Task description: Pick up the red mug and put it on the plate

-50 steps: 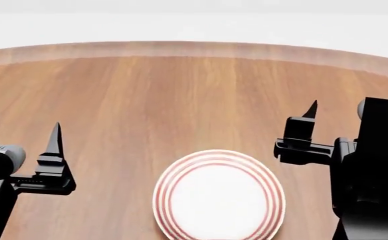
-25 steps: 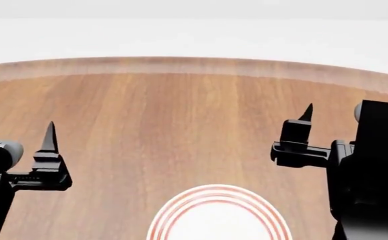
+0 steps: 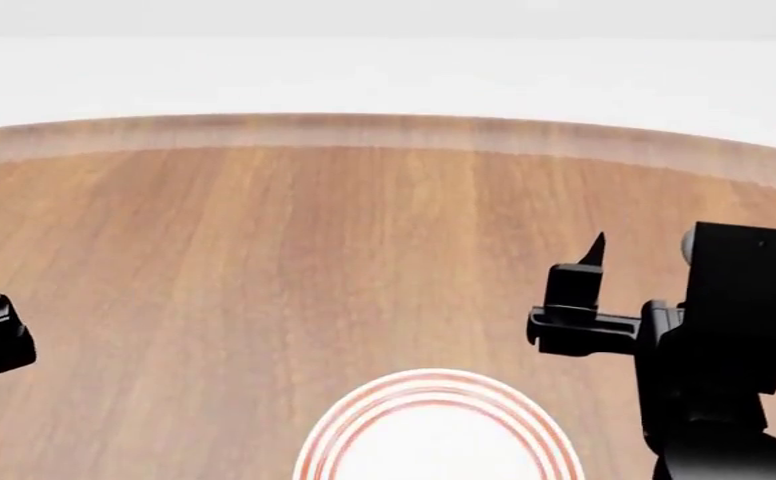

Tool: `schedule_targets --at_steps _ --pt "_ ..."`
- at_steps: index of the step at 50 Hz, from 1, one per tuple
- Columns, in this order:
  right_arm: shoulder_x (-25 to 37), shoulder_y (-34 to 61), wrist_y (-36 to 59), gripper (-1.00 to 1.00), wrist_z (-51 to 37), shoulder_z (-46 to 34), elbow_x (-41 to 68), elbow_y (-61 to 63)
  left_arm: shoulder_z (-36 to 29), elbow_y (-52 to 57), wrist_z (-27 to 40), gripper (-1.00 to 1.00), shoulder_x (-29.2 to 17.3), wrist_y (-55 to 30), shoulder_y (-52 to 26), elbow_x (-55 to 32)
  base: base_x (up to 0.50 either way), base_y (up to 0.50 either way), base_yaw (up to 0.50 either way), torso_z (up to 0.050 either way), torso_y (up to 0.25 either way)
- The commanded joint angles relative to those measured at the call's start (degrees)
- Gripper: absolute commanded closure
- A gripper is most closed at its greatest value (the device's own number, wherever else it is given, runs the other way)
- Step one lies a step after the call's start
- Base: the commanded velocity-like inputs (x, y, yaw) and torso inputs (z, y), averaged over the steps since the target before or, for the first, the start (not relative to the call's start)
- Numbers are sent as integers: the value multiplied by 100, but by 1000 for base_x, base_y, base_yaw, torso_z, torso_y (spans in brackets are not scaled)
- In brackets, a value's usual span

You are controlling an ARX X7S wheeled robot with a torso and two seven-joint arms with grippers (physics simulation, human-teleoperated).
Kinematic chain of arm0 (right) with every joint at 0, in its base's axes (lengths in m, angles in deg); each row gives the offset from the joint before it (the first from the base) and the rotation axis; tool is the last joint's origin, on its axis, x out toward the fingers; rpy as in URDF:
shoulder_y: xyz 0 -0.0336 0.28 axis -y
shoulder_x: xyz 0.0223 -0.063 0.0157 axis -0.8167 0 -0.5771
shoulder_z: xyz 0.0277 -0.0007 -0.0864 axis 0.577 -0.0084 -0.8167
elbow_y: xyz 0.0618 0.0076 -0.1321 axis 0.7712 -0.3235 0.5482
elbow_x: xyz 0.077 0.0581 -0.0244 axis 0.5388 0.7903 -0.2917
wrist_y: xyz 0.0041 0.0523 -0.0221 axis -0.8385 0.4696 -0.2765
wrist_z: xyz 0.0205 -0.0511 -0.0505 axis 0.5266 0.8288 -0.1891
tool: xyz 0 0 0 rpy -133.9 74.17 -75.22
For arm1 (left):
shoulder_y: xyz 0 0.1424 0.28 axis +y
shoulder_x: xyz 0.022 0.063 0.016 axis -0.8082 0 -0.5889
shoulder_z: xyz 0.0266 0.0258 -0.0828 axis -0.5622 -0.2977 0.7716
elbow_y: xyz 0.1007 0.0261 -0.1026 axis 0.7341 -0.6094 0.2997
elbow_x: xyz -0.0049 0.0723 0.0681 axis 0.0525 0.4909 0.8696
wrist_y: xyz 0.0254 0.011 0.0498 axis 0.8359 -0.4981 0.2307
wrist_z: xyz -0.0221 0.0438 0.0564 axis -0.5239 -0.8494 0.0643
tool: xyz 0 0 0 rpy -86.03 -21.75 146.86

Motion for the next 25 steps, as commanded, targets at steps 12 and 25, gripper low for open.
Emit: schedule_targets --at_steps 12,25 --pt "12 -47 -105 -100 -10 -55 40 -141 416 -658 169 -100 -58 318 122 -90 0 0 0 0 0" --pt "23 -62 -120 -100 -19 -74 76 -184 605 -997 264 -100 -21 493 365 -149 0 0 0 0 0"
